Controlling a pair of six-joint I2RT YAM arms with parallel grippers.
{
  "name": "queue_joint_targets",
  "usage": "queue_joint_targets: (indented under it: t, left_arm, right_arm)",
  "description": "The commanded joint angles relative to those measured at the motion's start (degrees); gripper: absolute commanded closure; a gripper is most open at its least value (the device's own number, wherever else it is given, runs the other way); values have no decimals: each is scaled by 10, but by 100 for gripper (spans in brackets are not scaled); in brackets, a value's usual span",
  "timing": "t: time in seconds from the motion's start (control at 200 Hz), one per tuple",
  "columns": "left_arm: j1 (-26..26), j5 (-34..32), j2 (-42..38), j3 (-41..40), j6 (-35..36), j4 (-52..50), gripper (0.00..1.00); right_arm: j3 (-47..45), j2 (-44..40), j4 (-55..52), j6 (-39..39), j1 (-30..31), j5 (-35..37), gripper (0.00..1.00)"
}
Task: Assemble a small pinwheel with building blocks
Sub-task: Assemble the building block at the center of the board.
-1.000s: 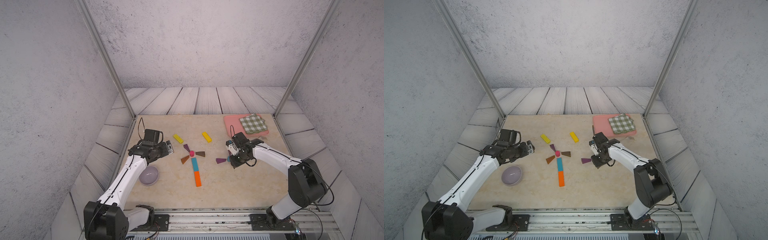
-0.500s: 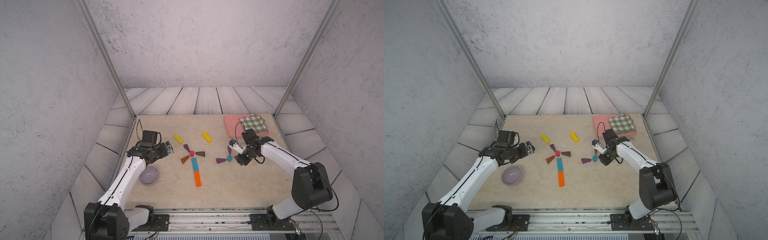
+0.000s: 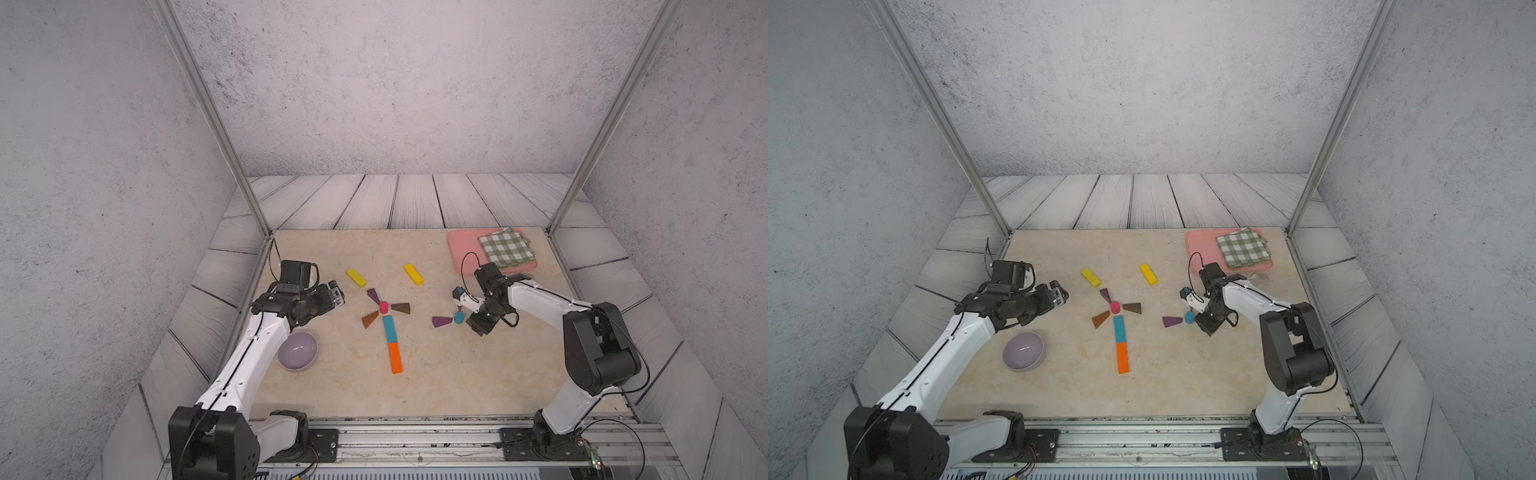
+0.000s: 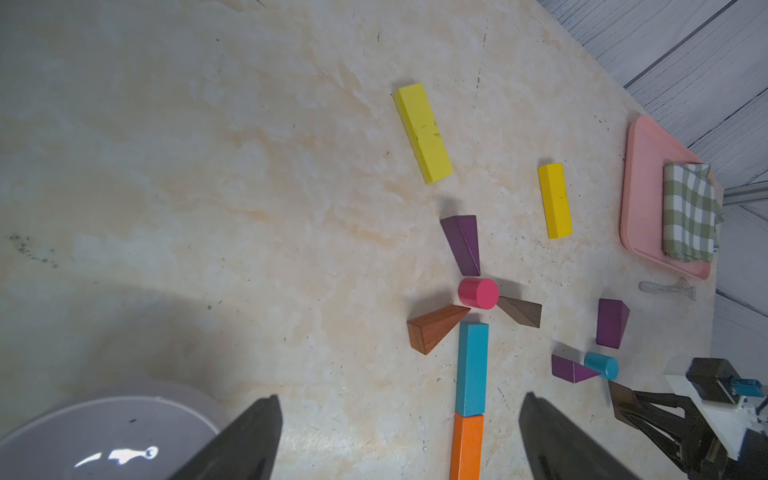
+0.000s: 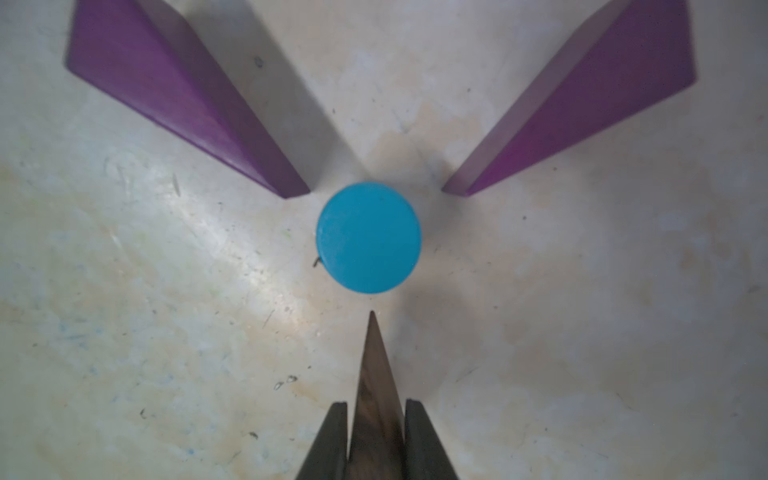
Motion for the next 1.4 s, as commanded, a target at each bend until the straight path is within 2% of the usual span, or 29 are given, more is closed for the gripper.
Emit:
queue_joint_targets:
  t: [0.0, 0.28, 0.405, 0.47, 0.525, 0.596, 0.711, 0.866, 0.966, 1.036, 1.121, 1.221, 1.396]
  left_arm:
    - [6, 7, -1, -9, -1, 6, 4]
    - [7, 1, 1, -10, 3, 5, 4]
    - [8, -25, 8, -2, 7, -16, 4]
    - [7, -32, 14, 4, 8, -26, 4]
    - [8, -34, 19, 5, 8, -31, 4]
    - [7, -34, 25, 10, 8, -36, 4]
    - [8, -31, 32, 19, 10, -46, 4]
    - [7, -49, 39, 31, 12, -60, 4]
    - [3, -60, 62, 53, 12, -69, 4]
    - [-8, -75, 92, 78, 10, -78, 4]
    - [-31, -98, 141, 120, 1, -90, 4]
    - [-65, -131, 217, 191, -15, -106, 4]
    - [-83, -143, 376, 319, -53, -127, 4]
  right_arm:
    - [13, 22, -5, -6, 2, 8, 100]
    - [15, 40, 2, 0, 3, -1, 92]
    - [22, 45, -5, 6, 3, -5, 82]
    - [28, 45, -10, 10, 3, -4, 68]
    - [33, 44, -19, 12, 4, -4, 63]
    - [36, 40, -27, 9, 4, -4, 53]
    - [37, 34, -27, 10, 4, -3, 50]
    - [79, -3, -87, 31, 4, -24, 43]
    - [95, -64, -107, 62, 4, -16, 27]
    - [99, -122, -96, 98, 4, 16, 0]
    - [91, -191, -53, 158, 3, 79, 1]
    - [36, -271, 48, 261, 3, 167, 1]
    - [-18, -352, 94, 290, 2, 143, 1]
